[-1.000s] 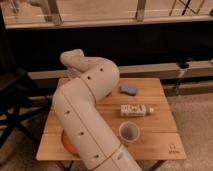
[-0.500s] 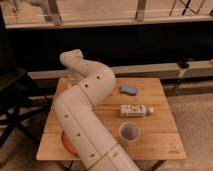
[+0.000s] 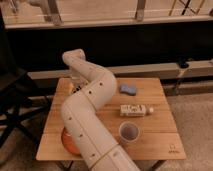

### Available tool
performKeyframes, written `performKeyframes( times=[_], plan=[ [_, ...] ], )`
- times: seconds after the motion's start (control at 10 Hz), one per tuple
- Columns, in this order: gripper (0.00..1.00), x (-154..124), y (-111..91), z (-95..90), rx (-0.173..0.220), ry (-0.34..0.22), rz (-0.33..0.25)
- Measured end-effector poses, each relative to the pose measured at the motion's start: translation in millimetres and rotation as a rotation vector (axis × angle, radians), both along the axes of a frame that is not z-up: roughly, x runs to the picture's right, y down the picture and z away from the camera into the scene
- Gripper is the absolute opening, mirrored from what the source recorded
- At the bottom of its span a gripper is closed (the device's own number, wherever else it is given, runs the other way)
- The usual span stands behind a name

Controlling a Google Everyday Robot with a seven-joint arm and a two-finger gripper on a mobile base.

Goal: Place the eraser in the ceramic cup

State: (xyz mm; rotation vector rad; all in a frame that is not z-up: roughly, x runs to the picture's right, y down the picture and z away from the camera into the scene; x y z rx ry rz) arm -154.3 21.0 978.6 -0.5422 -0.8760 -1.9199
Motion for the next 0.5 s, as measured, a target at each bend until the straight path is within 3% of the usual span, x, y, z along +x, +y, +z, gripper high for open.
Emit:
performKeyframes(
  times=[0.5],
  plan=[
    [0.80,-0.2,0.1,-0.1,0.000,0.000,0.000]
  ],
)
